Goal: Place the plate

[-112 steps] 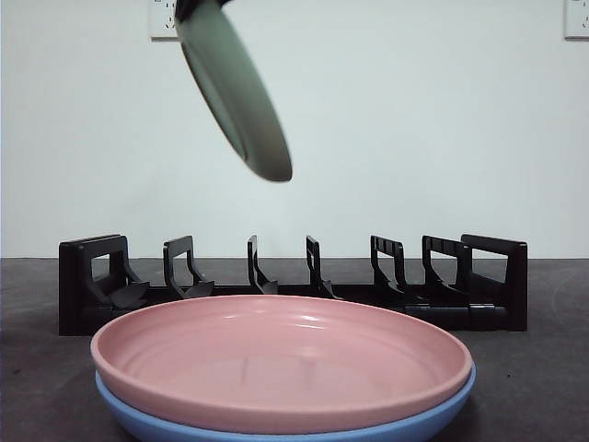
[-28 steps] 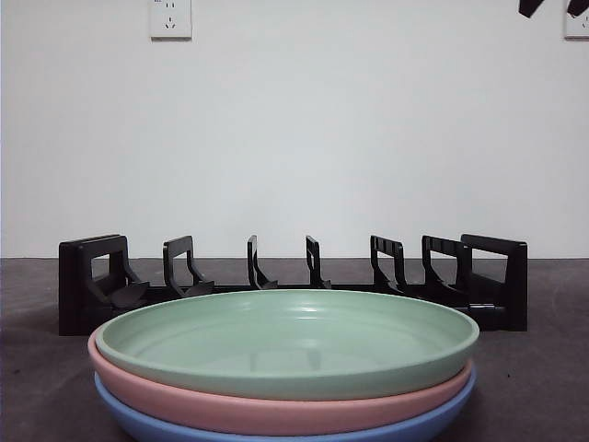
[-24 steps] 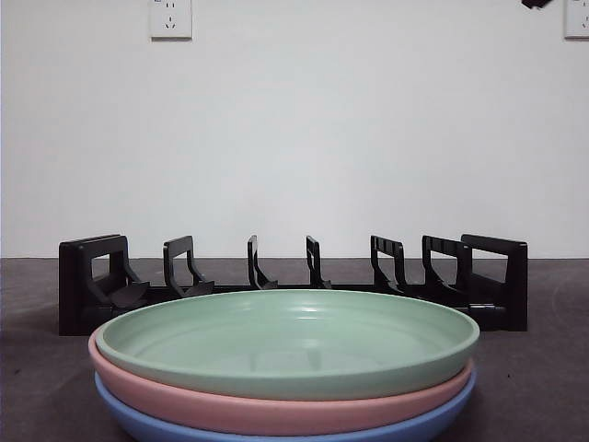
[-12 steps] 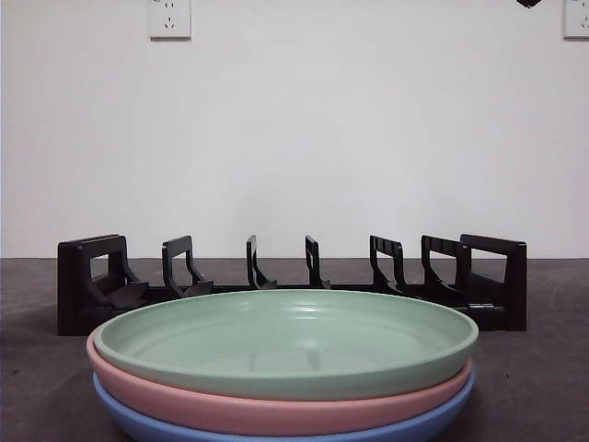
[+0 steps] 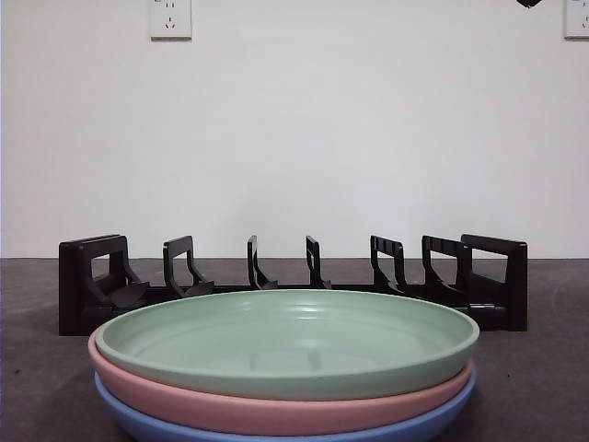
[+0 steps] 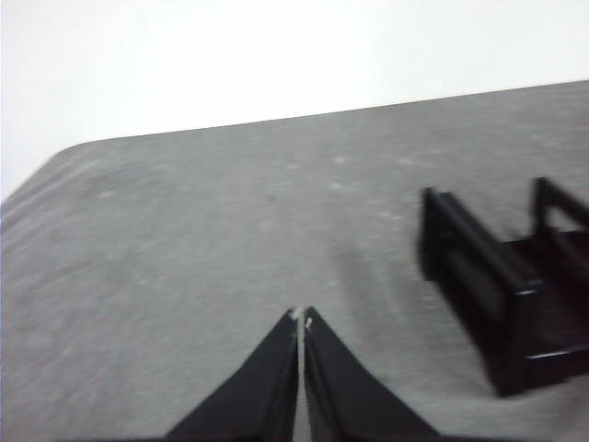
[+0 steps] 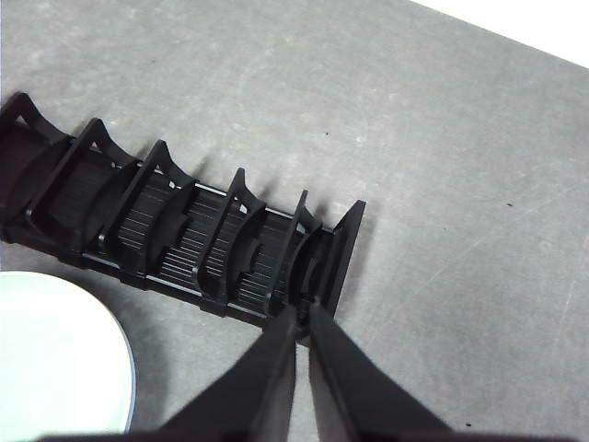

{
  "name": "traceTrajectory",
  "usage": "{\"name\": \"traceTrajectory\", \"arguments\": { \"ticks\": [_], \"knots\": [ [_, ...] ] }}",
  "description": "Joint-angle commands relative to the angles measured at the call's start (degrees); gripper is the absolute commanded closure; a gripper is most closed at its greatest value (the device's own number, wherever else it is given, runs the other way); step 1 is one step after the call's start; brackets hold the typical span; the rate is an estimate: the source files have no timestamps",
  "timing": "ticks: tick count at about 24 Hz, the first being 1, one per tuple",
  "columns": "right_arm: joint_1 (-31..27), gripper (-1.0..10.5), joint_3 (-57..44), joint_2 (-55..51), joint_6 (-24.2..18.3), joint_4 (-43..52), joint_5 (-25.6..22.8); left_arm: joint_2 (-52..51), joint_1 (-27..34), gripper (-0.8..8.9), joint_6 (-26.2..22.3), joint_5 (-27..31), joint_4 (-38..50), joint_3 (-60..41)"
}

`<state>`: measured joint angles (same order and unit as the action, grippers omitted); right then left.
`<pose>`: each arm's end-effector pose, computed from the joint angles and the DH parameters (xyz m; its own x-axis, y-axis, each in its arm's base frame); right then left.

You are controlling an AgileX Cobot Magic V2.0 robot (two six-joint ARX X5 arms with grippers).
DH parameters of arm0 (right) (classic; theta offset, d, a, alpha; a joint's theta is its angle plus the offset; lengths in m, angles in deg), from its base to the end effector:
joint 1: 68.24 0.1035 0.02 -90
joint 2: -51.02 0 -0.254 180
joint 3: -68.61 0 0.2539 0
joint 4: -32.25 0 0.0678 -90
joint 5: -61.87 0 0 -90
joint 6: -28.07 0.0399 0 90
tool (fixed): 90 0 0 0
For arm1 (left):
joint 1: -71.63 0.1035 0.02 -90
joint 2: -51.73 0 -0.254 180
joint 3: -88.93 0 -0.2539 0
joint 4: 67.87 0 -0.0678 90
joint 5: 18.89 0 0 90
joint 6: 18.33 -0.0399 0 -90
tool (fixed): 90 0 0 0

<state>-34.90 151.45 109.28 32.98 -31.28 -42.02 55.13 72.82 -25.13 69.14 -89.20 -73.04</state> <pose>0.1725 0.1020 0.3582 0.7626 0.2144 -0.6103 -0.3312 0.9398 -0.0838 0.1191 0.0011 0.1701 0.9931 -0.0138 -0.1166 0.0271 0.9932 0.1136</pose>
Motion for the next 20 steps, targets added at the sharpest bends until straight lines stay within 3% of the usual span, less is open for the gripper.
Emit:
{"name": "traceTrajectory", "arguments": {
  "ticks": [1,7,20],
  "knots": [
    [0.42,9.2,0.87,0.33,-0.04,0.59,-0.09,-2.89,0.55,8.06,1.05,1.03,1.53,-2.38],
    [0.42,9.2,0.87,0.33,-0.02,0.63,-0.09,-3.23,1.05,8.06,5.68,1.16,1.05,-3.63],
    [0.42,9.2,0.87,0.33,-0.02,0.63,-0.09,-3.17,1.05,8.06,5.79,1.16,1.33,-3.63]
  ]
}}
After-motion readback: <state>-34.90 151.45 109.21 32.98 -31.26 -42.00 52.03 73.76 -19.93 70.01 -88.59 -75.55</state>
